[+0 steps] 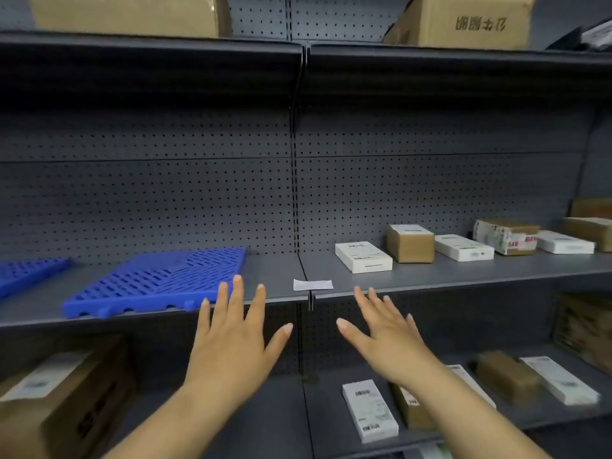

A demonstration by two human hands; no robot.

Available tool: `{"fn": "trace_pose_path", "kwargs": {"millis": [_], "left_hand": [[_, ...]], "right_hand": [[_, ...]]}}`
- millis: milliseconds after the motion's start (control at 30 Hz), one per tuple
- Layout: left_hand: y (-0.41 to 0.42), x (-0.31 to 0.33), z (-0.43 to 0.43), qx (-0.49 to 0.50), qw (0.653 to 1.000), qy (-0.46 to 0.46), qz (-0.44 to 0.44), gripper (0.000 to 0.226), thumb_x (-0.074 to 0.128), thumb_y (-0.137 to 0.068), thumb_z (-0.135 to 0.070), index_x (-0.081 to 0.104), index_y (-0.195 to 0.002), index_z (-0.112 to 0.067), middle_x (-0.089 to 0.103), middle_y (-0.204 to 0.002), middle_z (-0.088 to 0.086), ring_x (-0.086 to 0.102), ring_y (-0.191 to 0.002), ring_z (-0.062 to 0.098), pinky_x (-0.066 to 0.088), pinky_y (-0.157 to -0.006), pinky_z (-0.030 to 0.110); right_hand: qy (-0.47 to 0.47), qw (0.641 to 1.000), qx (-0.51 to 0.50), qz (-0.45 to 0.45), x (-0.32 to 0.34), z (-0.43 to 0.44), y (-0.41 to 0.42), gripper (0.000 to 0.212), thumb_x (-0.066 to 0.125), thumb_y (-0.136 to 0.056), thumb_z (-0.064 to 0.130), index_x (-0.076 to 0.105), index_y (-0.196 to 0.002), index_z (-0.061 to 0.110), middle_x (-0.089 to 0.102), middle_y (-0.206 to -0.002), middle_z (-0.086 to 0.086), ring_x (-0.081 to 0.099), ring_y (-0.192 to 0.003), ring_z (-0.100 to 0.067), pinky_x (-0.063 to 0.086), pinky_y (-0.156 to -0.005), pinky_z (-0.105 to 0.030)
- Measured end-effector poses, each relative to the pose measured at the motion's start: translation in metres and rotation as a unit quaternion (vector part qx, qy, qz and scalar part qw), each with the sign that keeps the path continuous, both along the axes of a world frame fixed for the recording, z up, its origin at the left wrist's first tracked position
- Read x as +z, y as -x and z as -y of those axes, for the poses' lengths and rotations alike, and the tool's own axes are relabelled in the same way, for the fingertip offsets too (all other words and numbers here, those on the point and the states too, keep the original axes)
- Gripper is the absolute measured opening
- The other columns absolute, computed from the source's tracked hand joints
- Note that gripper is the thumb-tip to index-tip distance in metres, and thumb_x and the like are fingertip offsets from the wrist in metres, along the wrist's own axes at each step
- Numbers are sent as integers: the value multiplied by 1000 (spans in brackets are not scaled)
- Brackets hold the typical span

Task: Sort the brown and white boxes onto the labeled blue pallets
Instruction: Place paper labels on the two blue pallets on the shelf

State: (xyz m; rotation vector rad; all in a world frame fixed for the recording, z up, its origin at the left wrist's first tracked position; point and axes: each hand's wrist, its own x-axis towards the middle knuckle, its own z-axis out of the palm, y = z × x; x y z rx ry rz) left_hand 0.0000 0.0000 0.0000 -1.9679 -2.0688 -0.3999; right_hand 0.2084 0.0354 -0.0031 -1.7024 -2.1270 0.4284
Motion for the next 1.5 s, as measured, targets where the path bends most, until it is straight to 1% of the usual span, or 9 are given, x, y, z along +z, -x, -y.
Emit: {"fn": "trace_pose_path", "kwargs": {"millis": [133, 267, 467, 800, 1033, 1133, 1233, 1400, 1500], "left_hand": [[-6, -5, -61, -4, 1000, -24, 13, 118, -37, -44, -76, -8, -147, -24, -12, -156, 8, -13, -143, 23, -6, -114, 42], [-13, 0, -125, -13, 998, 21, 52, 82, 11, -83, -71, -3, -148, -22, 0, -157, 5, -1, -144, 20, 0, -116, 40], [-22, -7, -191, -29, 988, 85, 122, 74, 34, -88, -61, 10, -147, -23, 42, -144, -1, 43, -127, 20, 39, -97, 33], [-25, -20, -219, -101, 966, 38, 234, 62, 58, -87, -35, 31, -141, -24, 50, -120, -12, 44, -108, 4, 31, -87, 12], [-20, -14, -211, -114, 919, -9, 377, 46, 67, -82, -17, 54, -124, -31, 56, -87, -13, 55, -74, 0, 39, -67, 1], [-12, -7, -200, -112, 878, -28, 464, 32, 72, -77, -14, 65, -101, -34, 66, -84, -1, 63, -71, 12, 50, -67, 14], [3, 9, -183, -121, 829, -54, 544, 24, 74, -73, -11, 67, -86, -31, 71, -79, 12, 66, -71, 24, 54, -73, 34], [41, 32, -146, -151, 782, -115, 593, 15, 70, -73, -2, 69, -76, -17, 73, -69, 1, 66, -61, 6, 50, -56, 13], [76, 39, -118, -145, 770, -144, 605, 9, 68, -74, -6, 70, -70, -13, 73, -69, 0, 67, -62, 8, 49, -58, 15]], "right_hand": [[-23, 998, -13, 48, 1, -68, 2, 71, 20, -90, 65, -11, -147, 37, -15, -157, 10, -15, -144, -13, -7, -116, -43], [-25, 996, 5, 84, -3, -130, 6, 68, 18, -92, 60, -10, -148, 33, -8, -158, 9, -10, -145, -13, -5, -118, -42], [-25, 994, 51, 95, -15, -184, 16, 60, 18, -98, 49, -6, -149, 29, 13, -159, 2, 3, -146, -13, 0, -117, -35], [-92, 992, 64, 60, -30, -200, 17, 57, 28, -98, 46, 5, -149, 34, 34, -152, 0, 28, -139, -14, 23, -112, -28], [-60, 983, 68, -162, -24, -201, 19, 48, 58, -89, 31, 41, -132, 41, 59, -109, 19, 53, -100, -2, 39, -84, -17], [-20, 936, 75, -344, -17, -202, 24, 36, 68, -82, 12, 57, -98, 43, 61, -82, 7, 58, -76, -6, 44, -75, -15], [27, 878, 103, -467, -1, -191, 37, 26, 70, -78, 5, 67, -91, 28, 59, -73, 2, 58, -67, -6, 46, -69, -11], [23, 820, 145, -553, 21, -164, 81, 15, 71, -74, 1, 74, -77, 16, 70, -69, -2, 63, -64, -7, 49, -62, -11], [37, 780, 169, -602, 28, -140, 120, 5, 73, -64, 10, 74, -69, 11, 74, -70, -5, 66, -64, -8, 51, -61, -13]]}}
